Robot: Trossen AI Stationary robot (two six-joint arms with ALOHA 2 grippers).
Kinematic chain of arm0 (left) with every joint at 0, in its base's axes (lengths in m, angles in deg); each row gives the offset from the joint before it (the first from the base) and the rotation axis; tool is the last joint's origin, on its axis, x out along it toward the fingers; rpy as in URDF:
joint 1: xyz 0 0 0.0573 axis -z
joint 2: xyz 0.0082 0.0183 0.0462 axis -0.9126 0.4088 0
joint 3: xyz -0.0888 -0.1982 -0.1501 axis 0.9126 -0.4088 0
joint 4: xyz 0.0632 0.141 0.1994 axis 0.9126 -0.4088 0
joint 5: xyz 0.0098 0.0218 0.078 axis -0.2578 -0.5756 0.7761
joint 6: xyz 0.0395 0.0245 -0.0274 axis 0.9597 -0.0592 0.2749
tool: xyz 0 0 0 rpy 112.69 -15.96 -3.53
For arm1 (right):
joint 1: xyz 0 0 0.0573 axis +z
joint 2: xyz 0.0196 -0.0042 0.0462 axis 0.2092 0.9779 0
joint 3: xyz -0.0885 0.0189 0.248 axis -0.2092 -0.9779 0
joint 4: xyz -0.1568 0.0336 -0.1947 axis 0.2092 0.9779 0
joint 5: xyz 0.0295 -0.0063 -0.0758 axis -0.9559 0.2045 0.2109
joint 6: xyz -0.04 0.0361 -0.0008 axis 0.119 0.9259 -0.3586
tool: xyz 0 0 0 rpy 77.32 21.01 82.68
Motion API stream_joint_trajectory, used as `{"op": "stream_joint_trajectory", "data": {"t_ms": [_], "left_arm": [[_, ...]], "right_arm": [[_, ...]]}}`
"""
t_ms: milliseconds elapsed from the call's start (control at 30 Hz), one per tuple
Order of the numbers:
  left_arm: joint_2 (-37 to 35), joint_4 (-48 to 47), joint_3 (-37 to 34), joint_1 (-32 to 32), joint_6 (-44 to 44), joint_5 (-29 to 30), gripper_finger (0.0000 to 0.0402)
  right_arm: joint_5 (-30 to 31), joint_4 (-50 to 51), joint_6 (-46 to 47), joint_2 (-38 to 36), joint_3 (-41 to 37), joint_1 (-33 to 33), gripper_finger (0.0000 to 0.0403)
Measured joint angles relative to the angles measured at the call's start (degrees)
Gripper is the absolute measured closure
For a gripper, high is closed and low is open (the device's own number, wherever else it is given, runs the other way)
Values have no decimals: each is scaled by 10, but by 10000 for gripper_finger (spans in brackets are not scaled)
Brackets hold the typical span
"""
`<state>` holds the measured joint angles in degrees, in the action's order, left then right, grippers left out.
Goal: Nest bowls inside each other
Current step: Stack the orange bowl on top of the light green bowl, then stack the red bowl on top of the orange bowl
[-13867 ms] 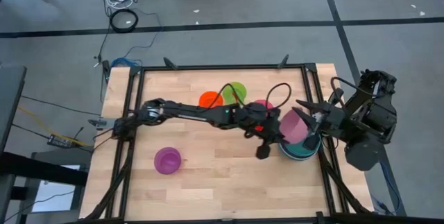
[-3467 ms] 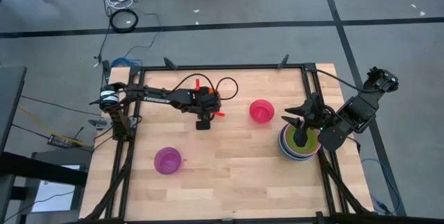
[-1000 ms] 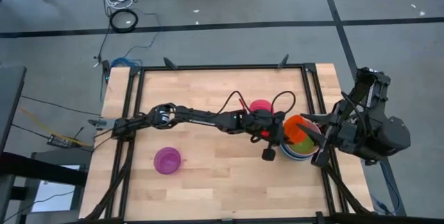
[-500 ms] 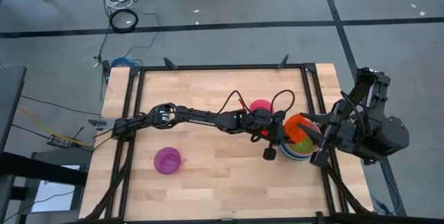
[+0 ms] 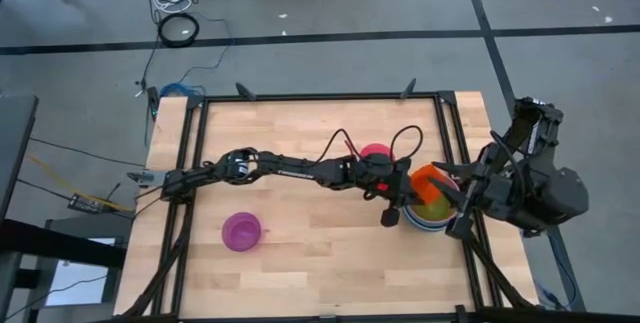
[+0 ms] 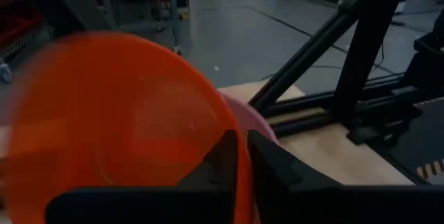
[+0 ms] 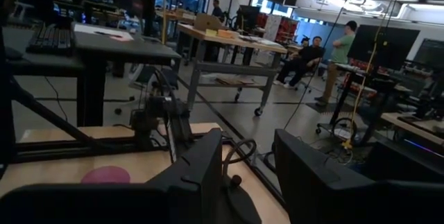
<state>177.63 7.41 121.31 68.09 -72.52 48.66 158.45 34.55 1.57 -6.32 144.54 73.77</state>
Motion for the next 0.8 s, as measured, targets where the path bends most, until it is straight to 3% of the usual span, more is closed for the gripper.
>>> {"op": "stream_joint_trajectory", "data": {"t_ms": [367, 500, 700, 800], "left_arm": [[-3, -23, 0, 3, -9, -18, 340], [-44, -175, -1, -3, 71, 12, 340], [-123, -510, 2, -40, 232, 157, 340], [-126, -639, 1, -55, 298, 161, 340]], "right_arm": [[0, 6, 0, 0, 0, 0, 284], [0, 11, 1, 0, 0, 5, 284], [0, 12, 12, 0, 0, 18, 284], [0, 13, 19, 0, 0, 16, 284]]}}
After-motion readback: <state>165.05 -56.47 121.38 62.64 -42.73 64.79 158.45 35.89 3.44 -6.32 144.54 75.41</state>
